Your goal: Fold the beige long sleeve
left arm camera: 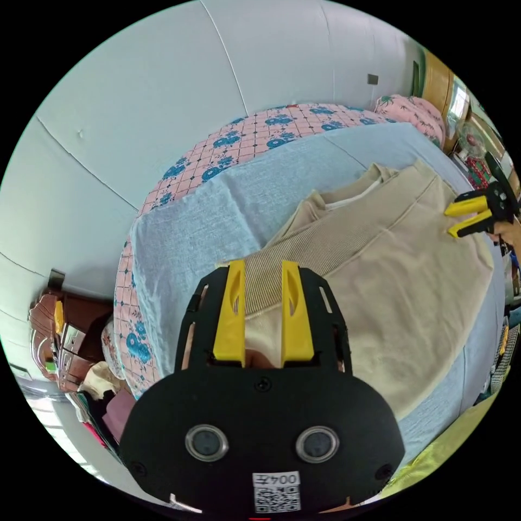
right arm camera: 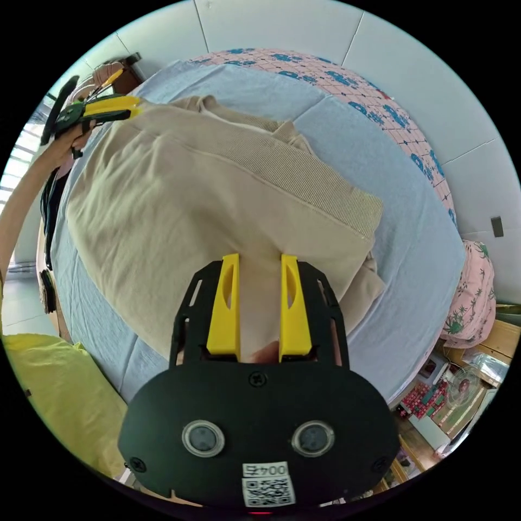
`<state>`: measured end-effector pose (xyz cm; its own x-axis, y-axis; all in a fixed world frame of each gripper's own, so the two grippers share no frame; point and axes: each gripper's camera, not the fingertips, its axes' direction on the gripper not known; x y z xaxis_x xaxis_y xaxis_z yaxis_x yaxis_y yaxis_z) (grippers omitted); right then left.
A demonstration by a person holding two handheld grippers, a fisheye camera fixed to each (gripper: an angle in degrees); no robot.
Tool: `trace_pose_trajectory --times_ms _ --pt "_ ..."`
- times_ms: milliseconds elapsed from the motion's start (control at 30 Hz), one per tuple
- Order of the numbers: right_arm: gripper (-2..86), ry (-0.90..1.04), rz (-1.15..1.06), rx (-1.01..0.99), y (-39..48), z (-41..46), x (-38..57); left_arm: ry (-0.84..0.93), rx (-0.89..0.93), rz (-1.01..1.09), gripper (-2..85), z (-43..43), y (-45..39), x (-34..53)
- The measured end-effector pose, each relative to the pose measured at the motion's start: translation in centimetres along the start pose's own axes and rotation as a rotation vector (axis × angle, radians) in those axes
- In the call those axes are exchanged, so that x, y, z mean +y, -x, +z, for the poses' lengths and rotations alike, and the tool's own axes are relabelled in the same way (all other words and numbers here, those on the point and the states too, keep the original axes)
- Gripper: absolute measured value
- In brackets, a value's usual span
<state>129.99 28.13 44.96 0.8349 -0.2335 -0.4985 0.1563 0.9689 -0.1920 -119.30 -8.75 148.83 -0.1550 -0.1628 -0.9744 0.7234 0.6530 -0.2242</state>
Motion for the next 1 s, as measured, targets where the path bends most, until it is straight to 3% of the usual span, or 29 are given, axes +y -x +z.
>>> trace_pose_trajectory --times_ms 200,400,533,633,833,1000 --pt "11.4 0.013 0.008 0.012 -0.7 -0.4 -0.9 0.121 -0.023 0.043 5.5 3.5 -0.9 -3.6" --pt "11.4 0.092 -0.012 -0.007 -1.9 -1.8 -2.5 0.079 -0.072 0.090 2.2 2.1 -1.7 -4.5" --pt "11.3 0.161 -0.046 -0.008 -2.5 -3.1 -3.7 -0.057 -0.092 0.004 1.7 -1.2 -0.2 -4.1" --pt "11.1 0.204 -0.054 -0.010 -3.1 -4.1 -4.4 -0.029 -0.129 0.009 1.7 0.2 0.3 -3.9" --pt "10.9 0.259 -0.064 -0.022 -4.2 -6.5 -4.8 0.011 -0.102 -0.054 3.1 2.1 1.9 -4.0" --pt "10.9 0.264 -0.052 -0.026 -5.0 -8.9 -4.2 -0.056 0.070 -0.160 5.3 -0.9 6.9 -3.0"
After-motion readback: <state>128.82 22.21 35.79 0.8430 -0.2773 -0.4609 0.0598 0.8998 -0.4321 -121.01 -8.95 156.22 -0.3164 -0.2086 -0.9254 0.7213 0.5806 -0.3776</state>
